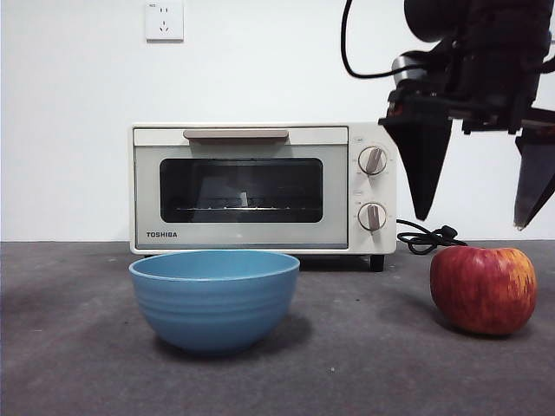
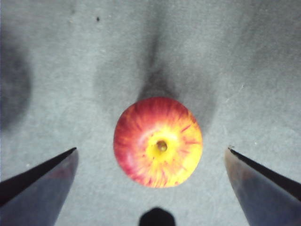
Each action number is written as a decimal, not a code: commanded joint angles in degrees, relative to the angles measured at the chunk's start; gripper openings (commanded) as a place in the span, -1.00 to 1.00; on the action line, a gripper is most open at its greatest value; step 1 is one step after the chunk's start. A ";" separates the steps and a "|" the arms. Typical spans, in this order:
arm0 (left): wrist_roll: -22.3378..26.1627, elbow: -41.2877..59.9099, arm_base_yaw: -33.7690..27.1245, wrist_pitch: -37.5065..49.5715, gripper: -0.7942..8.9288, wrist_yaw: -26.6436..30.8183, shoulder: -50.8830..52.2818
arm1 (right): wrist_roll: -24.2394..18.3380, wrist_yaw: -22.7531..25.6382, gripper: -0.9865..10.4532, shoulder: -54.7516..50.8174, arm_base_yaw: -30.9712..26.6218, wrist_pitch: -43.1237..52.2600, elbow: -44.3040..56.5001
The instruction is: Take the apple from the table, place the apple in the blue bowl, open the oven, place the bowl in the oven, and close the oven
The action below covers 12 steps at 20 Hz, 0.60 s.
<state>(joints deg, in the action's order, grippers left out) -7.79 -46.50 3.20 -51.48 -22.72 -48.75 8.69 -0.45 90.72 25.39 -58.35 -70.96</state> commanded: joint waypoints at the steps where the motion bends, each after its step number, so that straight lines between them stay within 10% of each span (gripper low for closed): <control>1: 0.96 -0.11 0.17 -0.04 -0.85 -0.15 0.00 | -1.31 0.02 0.34 2.12 0.04 0.48 -0.24; 12: 2.08 -0.11 0.17 -0.70 -0.85 -0.13 0.00 | -0.72 0.04 0.19 9.73 0.02 1.22 -0.09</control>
<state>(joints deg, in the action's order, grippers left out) -6.57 -46.50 3.20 -52.16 -22.72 -48.73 7.94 -0.43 99.88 25.39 -57.17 -71.11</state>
